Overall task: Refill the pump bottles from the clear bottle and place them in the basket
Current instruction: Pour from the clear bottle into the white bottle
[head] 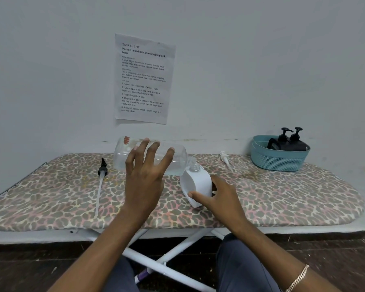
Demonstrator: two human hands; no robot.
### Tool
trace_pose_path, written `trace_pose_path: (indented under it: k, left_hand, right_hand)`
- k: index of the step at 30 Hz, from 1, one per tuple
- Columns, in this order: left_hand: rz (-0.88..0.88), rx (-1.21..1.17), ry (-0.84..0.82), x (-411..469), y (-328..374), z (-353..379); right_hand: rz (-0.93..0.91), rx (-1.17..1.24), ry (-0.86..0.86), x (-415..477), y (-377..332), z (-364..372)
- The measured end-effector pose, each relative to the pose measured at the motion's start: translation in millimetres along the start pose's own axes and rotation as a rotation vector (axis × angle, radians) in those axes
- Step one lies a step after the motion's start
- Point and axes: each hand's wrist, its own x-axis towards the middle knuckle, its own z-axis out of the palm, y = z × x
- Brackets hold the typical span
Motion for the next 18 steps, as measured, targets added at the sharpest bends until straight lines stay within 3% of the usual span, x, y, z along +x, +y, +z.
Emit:
trace_pose_path:
  k: [18]
  left_hand:
    - [-0.010, -0.016, -0.005, 0.0, 0.0, 0.7]
  right_hand:
    - [0.028, 0.009, -0.058, -1.7, -2.2, -4.5]
